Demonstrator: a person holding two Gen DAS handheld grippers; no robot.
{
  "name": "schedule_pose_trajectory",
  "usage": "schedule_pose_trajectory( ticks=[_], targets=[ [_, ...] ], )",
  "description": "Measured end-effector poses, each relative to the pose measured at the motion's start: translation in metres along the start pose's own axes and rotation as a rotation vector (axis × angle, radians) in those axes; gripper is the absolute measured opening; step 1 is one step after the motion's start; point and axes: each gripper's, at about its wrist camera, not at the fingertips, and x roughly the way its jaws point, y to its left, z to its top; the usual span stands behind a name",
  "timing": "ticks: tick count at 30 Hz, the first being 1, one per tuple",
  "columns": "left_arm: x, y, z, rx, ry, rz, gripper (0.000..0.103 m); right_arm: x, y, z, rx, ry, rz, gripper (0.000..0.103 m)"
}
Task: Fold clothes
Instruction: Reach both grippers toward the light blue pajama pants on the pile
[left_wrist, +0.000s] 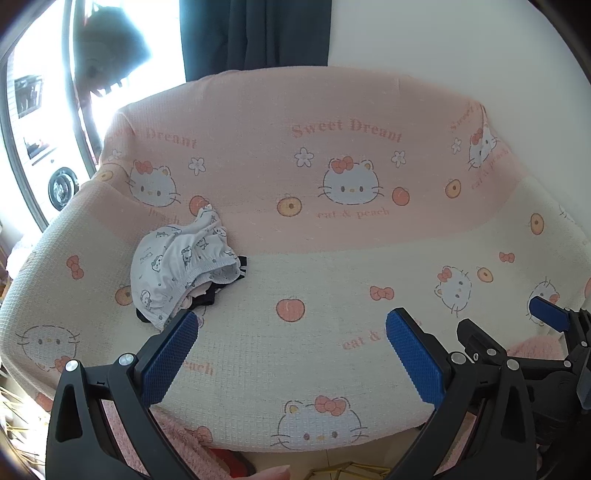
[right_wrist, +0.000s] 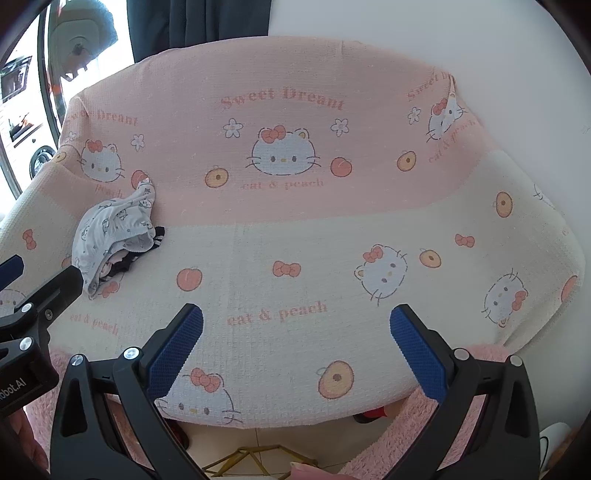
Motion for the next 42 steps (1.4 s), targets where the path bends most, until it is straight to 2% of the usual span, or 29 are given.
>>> schedule_pose_trajectory(
  ticks=[3, 5, 9, 12, 16, 22, 24, 26, 27, 28, 29, 31, 33, 37, 42],
  targets=[
    [0.002, 0.007, 0.013, -0.011, 0.006, -0.01, 0.103, -0.002, -0.002, 0.002, -0.013, -0.006, 0.008, 0.103],
    [0.004, 0.012, 0.021, -0.018, 0.01, -0.017, 0.103, -0.006, 0.01, -0.002, -0.055, -0.02, -0.005, 0.103],
    [0.007, 0.021, 0.039, -0.033, 0.018, -0.03, 0.103, 0.01, 0.02, 0.012, -0.093, 0.031, 0.067, 0.103],
    [0.026, 0.058, 0.043, -0.099, 0.075, -0.049, 0.103, 0.019, 0.029, 0.02, -0.146, 0.023, 0.137, 0.103],
    [0.05, 0.121, 0.036, -0.297, 0.158, -0.055, 0.103, 0.035, 0.053, 0.038, -0.229, 0.013, 0.225, 0.098],
    [0.093, 0.178, 0.029, -0.372, 0.214, 0.028, 0.103, 0.083, 0.117, 0.066, -0.334, 0.049, 0.274, 0.098],
    [0.113, 0.19, 0.029, -0.382, 0.247, 0.051, 0.096, 0.101, 0.142, 0.073, -0.377, 0.051, 0.269, 0.098],
    [0.133, 0.202, 0.028, -0.385, 0.284, 0.079, 0.08, 0.119, 0.166, 0.078, -0.422, 0.059, 0.262, 0.097],
    [0.143, 0.208, 0.028, -0.387, 0.302, 0.094, 0.076, 0.13, 0.176, 0.079, -0.439, 0.065, 0.258, 0.09],
    [0.153, 0.214, 0.027, -0.389, 0.32, 0.108, 0.067, 0.14, 0.187, 0.081, -0.455, 0.073, 0.255, 0.079],
    [0.164, 0.221, 0.027, -0.39, 0.339, 0.122, 0.064, 0.151, 0.197, 0.081, -0.464, 0.088, 0.253, 0.075],
    [0.184, 0.227, 0.023, -0.411, 0.374, 0.096, 0.063, 0.172, 0.215, 0.08, -0.472, 0.124, 0.26, 0.066],
    [0.207, 0.23, 0.019, -0.405, 0.414, 0.081, 0.063, 0.194, 0.228, 0.078, -0.475, 0.161, 0.28, 0.066],
    [0.25, 0.232, 0.01, -0.388, 0.494, 0.084, 0.063, 0.235, 0.255, 0.076, -0.507, 0.187, 0.265, 0.066],
    [0.296, 0.239, -0.001, -0.418, 0.572, 0.106, 0.063, 0.29, 0.282, 0.079, -0.514, 0.237, 0.255, 0.067]
  ],
)
